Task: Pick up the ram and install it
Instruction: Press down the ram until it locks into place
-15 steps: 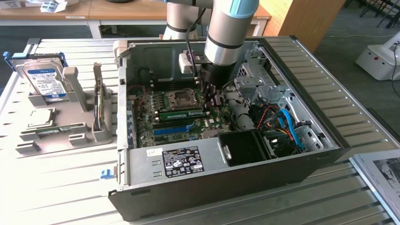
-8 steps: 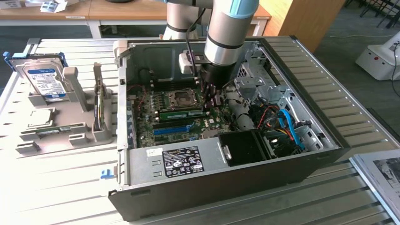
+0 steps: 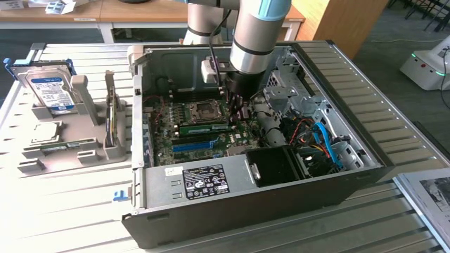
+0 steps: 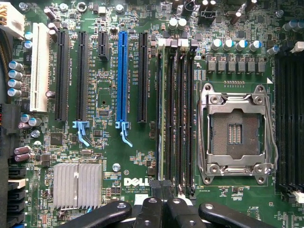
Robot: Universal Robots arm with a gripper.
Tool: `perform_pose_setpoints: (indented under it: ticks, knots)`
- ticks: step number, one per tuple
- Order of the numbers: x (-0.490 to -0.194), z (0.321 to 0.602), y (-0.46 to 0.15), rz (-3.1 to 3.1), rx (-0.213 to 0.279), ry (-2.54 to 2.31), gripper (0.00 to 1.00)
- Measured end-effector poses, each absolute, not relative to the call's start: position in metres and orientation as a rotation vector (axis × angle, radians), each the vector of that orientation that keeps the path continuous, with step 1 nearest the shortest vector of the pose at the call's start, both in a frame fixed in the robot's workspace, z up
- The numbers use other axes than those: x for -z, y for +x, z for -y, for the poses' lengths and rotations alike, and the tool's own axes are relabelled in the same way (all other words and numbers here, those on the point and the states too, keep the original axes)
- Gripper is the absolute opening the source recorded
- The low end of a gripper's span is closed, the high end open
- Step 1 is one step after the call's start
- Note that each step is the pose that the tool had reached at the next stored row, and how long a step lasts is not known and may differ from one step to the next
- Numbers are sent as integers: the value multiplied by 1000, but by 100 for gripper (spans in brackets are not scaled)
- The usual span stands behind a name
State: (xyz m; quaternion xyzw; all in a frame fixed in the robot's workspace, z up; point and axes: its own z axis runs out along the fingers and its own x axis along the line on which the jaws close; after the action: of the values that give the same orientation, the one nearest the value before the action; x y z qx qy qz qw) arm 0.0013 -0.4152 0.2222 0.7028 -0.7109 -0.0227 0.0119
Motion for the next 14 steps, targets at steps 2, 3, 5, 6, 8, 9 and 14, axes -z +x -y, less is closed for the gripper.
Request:
perform_pose_setpoints:
  ticks: [2,3,5,6,8,9,14]
  knots:
    - [-222,415,1,2217,71,2191,10]
    - [-222,415,1,2217,71,2191,10]
    - [-222,415,1,2217,71,2191,10]
    - [-222,415,1,2217,71,2191,10]
    - [-222,415,1,2217,71,2191,10]
    - [-222,415,1,2217,71,2192,10]
    - [-225,415,1,2217,72,2191,10]
